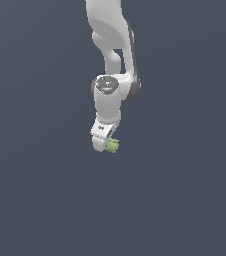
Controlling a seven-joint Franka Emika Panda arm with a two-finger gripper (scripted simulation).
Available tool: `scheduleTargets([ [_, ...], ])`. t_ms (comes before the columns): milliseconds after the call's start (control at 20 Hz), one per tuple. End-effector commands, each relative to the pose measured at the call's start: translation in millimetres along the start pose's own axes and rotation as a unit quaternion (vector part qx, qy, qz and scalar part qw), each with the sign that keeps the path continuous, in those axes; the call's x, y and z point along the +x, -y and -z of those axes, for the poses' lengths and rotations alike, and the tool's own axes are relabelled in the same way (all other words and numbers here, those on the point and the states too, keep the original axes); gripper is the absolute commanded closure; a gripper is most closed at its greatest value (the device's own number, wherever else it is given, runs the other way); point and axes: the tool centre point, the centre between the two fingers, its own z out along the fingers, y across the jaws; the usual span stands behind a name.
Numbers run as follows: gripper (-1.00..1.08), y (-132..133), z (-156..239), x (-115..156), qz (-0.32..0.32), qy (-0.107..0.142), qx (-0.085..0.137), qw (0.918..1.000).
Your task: Pick up the object and move it to a goal position.
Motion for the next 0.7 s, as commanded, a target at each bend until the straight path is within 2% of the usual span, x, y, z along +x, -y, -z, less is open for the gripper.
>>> scheduleTargets([
  [0,-0.92,1.8,-2.9,-0.5,0.020,0.000,0.001,0.9998],
  [300,-0.92,4.2,-6.8,-1.3,0.045,-0.001,0.002,0.9990],
  [650,-0.92,4.4,-10.1,-1.6,0.046,-0.001,0.003,0.9989],
])
